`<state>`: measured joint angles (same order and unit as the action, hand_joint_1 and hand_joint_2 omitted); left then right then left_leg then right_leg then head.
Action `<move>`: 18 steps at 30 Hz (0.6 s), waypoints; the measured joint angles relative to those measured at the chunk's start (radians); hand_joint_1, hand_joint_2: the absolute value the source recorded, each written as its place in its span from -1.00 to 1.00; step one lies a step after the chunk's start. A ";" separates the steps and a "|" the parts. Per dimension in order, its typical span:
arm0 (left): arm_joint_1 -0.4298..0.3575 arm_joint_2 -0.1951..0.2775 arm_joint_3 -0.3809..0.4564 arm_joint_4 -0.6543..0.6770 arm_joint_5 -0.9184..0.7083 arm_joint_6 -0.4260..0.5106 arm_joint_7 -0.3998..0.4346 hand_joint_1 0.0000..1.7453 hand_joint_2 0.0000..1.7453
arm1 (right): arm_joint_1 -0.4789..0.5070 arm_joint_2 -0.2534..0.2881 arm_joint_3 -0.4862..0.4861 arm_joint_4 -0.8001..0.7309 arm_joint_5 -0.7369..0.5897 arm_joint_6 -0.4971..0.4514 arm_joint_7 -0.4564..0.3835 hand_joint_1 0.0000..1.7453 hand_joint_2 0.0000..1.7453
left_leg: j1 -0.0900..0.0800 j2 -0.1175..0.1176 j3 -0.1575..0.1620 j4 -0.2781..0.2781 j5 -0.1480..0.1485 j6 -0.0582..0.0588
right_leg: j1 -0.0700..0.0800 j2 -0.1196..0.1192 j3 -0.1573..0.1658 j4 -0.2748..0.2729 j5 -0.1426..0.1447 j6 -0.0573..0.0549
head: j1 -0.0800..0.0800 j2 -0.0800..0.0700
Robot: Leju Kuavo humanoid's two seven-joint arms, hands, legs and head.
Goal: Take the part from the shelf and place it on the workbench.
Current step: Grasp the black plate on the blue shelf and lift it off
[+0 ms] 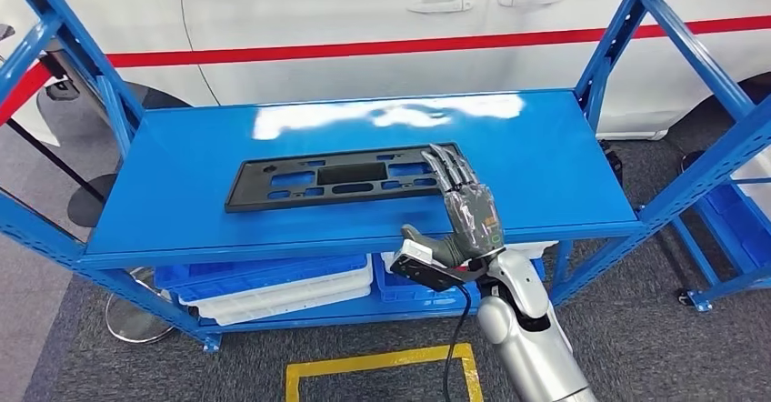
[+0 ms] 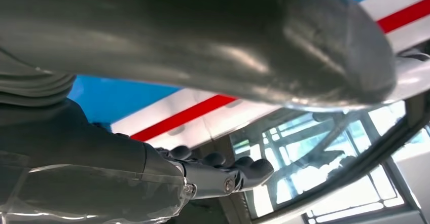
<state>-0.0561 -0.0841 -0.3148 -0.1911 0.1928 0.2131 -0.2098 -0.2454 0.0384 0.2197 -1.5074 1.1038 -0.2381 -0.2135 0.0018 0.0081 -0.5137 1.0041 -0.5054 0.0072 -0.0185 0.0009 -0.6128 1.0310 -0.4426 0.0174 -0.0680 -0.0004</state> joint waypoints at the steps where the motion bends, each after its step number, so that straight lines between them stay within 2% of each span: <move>1: -0.001 0.000 -0.002 0.000 -0.003 -0.001 0.000 -1.00 -1.00 | 0.004 0.000 0.000 -0.005 0.004 0.002 0.001 -1.00 1.00 | 0.001 0.001 0.002 -0.001 -0.002 -0.005 | 0.000 0.001 0.000 -0.001 -0.001 -0.005 | 0.000 0.000; 3: -0.002 0.001 -0.006 0.000 -0.008 -0.002 0.000 -1.00 -1.00 | 0.011 -0.001 0.000 -0.019 0.009 0.013 0.000 -1.00 1.00 | 0.005 0.001 -0.002 0.016 -0.018 -0.016 | -0.002 0.001 0.007 -0.007 -0.003 -0.018 | 0.000 0.000; 4: -0.002 0.001 -0.008 0.000 -0.010 -0.003 0.000 -1.00 -1.00 | 0.013 0.000 0.000 -0.025 0.011 0.022 -0.001 -1.00 1.00 | 0.006 0.000 -0.017 0.051 -0.039 -0.022 | -0.004 0.000 0.011 -0.010 -0.004 -0.023 | -0.001 0.000; 7: -0.002 0.002 -0.011 0.000 -0.015 -0.003 0.000 -1.00 -1.00 | 0.029 0.004 0.011 -0.032 0.018 0.051 -0.003 -1.00 1.00 | 0.011 -0.001 -0.120 0.246 -0.116 -0.032 | -0.004 -0.001 0.017 -0.011 -0.008 -0.032 | -0.001 0.000; 8: -0.001 0.002 -0.011 0.000 -0.016 -0.003 0.000 -1.00 -1.00 | 0.037 0.005 0.017 -0.032 0.023 0.055 -0.003 -1.00 1.00 | 0.012 -0.001 -0.147 0.286 -0.119 -0.034 | -0.004 0.000 0.018 -0.010 -0.010 -0.032 | -0.001 0.000; 9: -0.001 0.002 -0.012 0.000 -0.017 -0.004 0.000 -1.00 -1.00 | 0.044 0.006 0.023 -0.033 0.029 0.056 -0.003 -1.00 1.00 | 0.012 -0.001 -0.155 0.285 -0.100 -0.034 | -0.004 0.002 0.020 -0.010 -0.012 -0.032 | -0.001 0.000; 10: -0.001 0.003 -0.012 0.000 -0.019 -0.004 0.000 -1.00 -1.00 | 0.050 0.007 0.029 -0.035 0.036 0.055 -0.003 -1.00 1.00 | 0.012 0.000 -0.145 0.245 -0.063 -0.034 | -0.005 0.003 0.024 -0.009 -0.014 -0.030 | -0.001 0.000; 11: -0.001 0.003 -0.012 0.000 -0.020 -0.004 0.000 -1.00 -1.00 | 0.053 0.008 0.034 -0.038 0.043 0.054 -0.003 -1.00 1.00 | 0.012 -0.001 -0.118 0.174 -0.018 -0.032 | -0.005 0.005 0.028 -0.008 -0.018 -0.027 | -0.001 0.000; 12: -0.001 0.004 -0.012 0.001 -0.022 -0.004 0.000 -1.00 -1.00 | 0.055 0.008 0.038 -0.041 0.047 0.053 -0.002 -1.00 1.00 | 0.011 -0.002 -0.091 0.106 0.015 -0.029 | -0.004 0.007 0.032 -0.008 -0.020 -0.023 | -0.001 0.000; 13: -0.002 0.005 -0.013 0.001 -0.023 -0.004 0.000 -1.00 -1.00 | 0.056 0.009 0.041 -0.044 0.049 0.053 -0.002 -1.00 1.00 | 0.010 -0.003 -0.069 0.054 0.036 -0.024 | -0.003 0.008 0.033 -0.007 -0.021 -0.018 | -0.001 0.000; 14: -0.002 0.005 -0.014 0.002 -0.024 -0.004 0.000 -1.00 -1.00 | 0.056 0.009 0.043 -0.046 0.049 0.053 -0.001 -1.00 1.00 | 0.008 -0.005 -0.058 0.025 0.043 -0.019 | -0.002 0.009 0.033 -0.007 -0.021 -0.013 | -0.001 0.000; 16: -0.003 0.005 -0.017 0.003 -0.024 -0.004 0.000 -1.00 -1.00 | 0.059 0.010 0.047 -0.048 0.050 0.053 -0.001 -1.00 1.00 | 0.005 -0.007 -0.058 0.018 0.042 -0.007 | 0.000 0.010 0.032 -0.011 -0.018 -0.002 | -0.001 0.000; 18: -0.002 0.005 -0.019 0.003 -0.025 -0.004 0.000 -1.00 -1.00 | 0.061 0.010 0.049 -0.052 0.054 0.051 0.001 -1.00 1.00 | 0.007 -0.006 -0.055 0.010 0.048 0.009 | -0.002 0.008 0.030 -0.001 -0.029 0.008 | -0.001 0.000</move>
<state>-0.0586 -0.0792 -0.3338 -0.1882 0.1679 0.2090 -0.2096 -0.1845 0.0485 0.2686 -1.5591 1.1575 -0.1870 -0.2127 0.0092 0.0019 -0.5684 1.0138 -0.4576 0.0164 -0.0202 0.0090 -0.5827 1.0301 -0.4714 0.0257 -0.0687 -0.0004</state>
